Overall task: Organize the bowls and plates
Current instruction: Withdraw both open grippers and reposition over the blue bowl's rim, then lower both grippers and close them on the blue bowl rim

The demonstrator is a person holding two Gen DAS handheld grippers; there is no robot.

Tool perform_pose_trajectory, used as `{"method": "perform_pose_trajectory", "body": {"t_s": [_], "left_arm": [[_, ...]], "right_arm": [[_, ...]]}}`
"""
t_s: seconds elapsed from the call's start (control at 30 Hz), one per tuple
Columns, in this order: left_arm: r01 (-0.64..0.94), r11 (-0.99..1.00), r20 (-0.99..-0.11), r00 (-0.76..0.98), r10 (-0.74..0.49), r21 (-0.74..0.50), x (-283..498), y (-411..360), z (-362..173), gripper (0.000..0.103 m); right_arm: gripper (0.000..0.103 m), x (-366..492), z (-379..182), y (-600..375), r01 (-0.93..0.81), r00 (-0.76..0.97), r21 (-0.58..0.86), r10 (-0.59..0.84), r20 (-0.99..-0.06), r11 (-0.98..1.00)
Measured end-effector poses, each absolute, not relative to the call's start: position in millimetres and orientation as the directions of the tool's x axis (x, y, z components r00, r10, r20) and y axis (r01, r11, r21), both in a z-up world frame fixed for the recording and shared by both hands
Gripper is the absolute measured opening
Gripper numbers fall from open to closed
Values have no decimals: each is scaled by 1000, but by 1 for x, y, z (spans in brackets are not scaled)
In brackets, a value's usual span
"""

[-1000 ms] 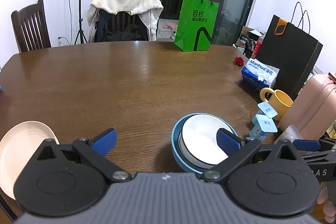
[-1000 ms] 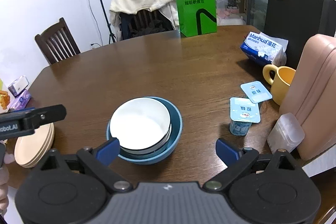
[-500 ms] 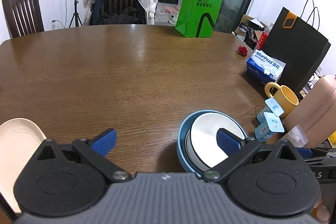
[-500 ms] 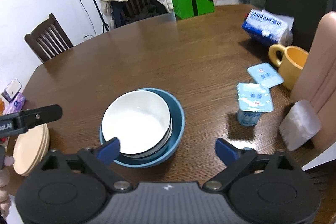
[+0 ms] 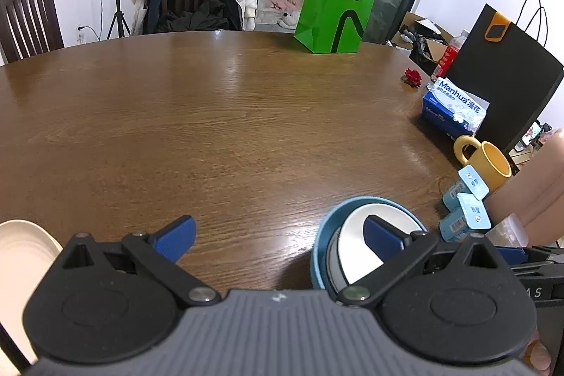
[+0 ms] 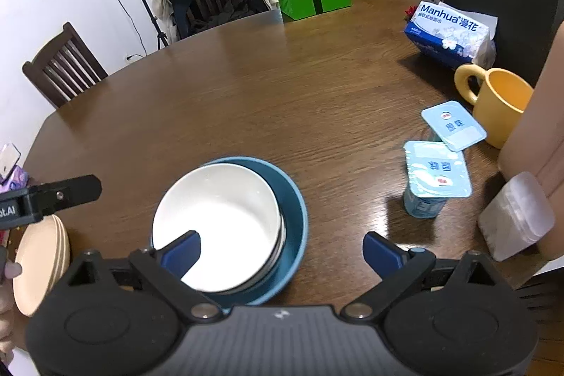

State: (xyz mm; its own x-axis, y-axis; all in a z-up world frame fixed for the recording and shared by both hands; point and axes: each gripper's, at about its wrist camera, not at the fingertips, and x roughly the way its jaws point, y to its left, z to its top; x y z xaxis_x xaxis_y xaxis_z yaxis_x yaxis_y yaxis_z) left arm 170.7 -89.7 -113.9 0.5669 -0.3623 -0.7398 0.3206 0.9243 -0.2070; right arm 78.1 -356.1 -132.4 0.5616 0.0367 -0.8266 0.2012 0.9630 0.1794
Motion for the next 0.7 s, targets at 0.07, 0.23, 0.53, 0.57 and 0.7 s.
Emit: {"method": "perform_pose_trajectory", "body": {"t_s": [0.07, 0.23, 0.53, 0.57, 0.7], "left_arm": [[322, 924, -742, 564, -362, -207, 174, -87, -115, 103], [317, 924, -749, 554, -364, -214, 180, -84, -119, 103], [302, 926, -756, 546, -361, -224, 178, -93, -120, 103], [303, 926, -755, 546, -362, -225, 178, -95, -120, 103], [302, 925, -761, 536, -365, -231, 176, -105, -122, 103]], "right_arm": [[96, 82, -134, -353, 199, 565, 180, 37, -824, 963], [96, 89, -137, -350, 203, 565, 176, 32, -824, 963], [100, 96, -138, -356, 199, 538, 154, 23, -843, 968], [99, 97, -139, -358, 197, 534, 152, 24, -845, 969], [92, 97, -141, -367, 201, 522, 162, 34, -852, 966]]}}
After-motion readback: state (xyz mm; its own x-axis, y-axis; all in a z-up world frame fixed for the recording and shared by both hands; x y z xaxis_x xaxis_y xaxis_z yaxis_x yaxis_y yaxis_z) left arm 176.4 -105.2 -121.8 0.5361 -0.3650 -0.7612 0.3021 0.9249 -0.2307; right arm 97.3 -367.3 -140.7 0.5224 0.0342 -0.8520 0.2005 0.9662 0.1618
